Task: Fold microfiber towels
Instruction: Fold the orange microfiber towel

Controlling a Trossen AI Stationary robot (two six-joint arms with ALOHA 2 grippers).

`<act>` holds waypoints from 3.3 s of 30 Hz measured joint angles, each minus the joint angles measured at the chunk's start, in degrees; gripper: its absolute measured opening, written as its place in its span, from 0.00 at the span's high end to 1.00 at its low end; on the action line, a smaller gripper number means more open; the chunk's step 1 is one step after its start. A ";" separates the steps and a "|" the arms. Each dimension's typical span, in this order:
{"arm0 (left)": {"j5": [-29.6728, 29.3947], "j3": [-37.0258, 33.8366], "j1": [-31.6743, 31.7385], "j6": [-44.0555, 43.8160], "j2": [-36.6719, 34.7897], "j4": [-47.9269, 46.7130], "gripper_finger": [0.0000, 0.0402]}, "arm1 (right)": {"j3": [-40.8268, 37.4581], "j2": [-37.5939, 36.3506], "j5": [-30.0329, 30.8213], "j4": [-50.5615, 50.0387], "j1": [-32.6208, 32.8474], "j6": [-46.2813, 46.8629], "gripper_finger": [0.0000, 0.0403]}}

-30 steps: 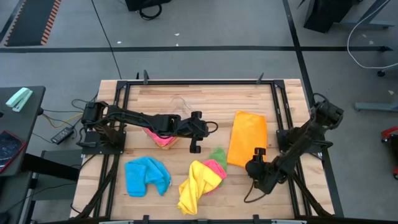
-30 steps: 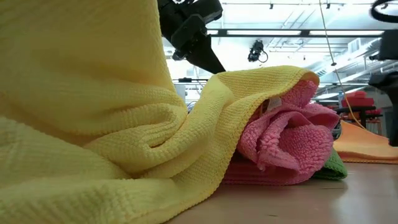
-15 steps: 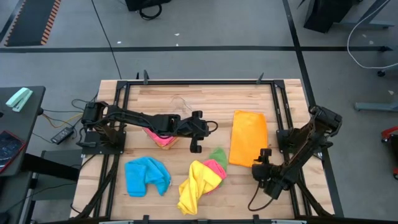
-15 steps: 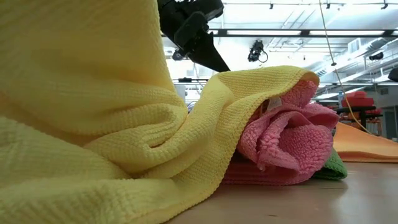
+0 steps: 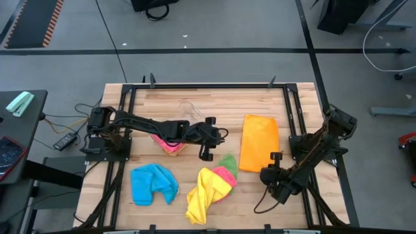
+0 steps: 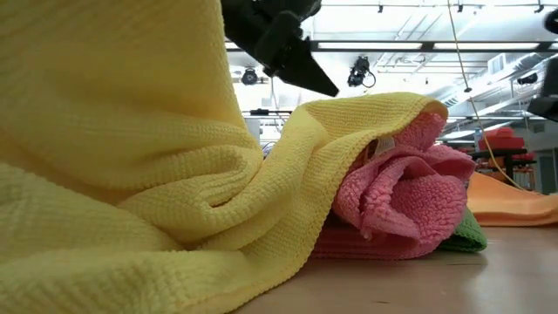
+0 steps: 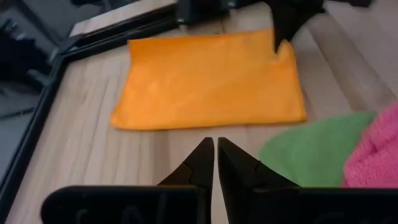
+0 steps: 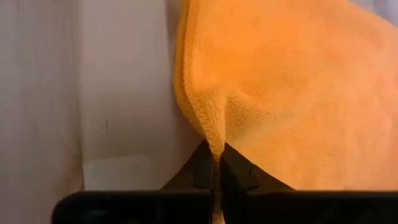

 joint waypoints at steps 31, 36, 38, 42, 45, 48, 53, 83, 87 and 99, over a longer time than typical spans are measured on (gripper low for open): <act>-1.76 5.90 -3.46 1.28 16.50 20.52 0.47 | 0.07 -23.22 -0.80 -1.67 -23.40 -3.66 0.97; -3.11 11.13 -3.40 0.95 20.55 20.23 0.42 | 0.07 -23.18 -0.79 -1.57 -24.67 -4.91 0.97; -3.17 12.81 -3.40 0.32 22.14 18.98 0.39 | 0.07 -23.18 -0.77 -1.51 -24.72 -5.35 0.97; -5.12 16.06 -3.46 -0.54 25.11 17.39 0.33 | 0.07 -23.18 -0.08 -0.81 -24.69 -5.75 0.97; -8.10 17.33 -3.41 -0.69 26.92 17.19 0.30 | 0.07 -23.18 0.13 -0.46 -24.69 -5.81 0.97; -9.13 17.28 -3.40 -0.31 27.34 14.98 0.29 | 0.07 -23.18 0.12 -0.16 -24.67 -5.83 0.97; -12.93 17.42 -3.41 0.04 27.13 10.95 0.32 | 0.07 -23.18 0.12 0.49 -24.67 -6.43 0.97; -14.75 29.85 -4.19 1.70 27.12 -20.57 0.94 | 0.09 -17.33 -8.66 0.32 -22.40 -11.20 0.76; -13.81 29.85 -4.01 0.09 27.12 -22.37 0.98 | 0.09 -12.44 -8.17 -0.10 -20.54 -9.36 0.68; -13.81 29.85 -3.99 -0.30 27.12 -23.23 0.98 | 0.09 -13.41 -9.46 -1.35 -19.51 -8.79 0.79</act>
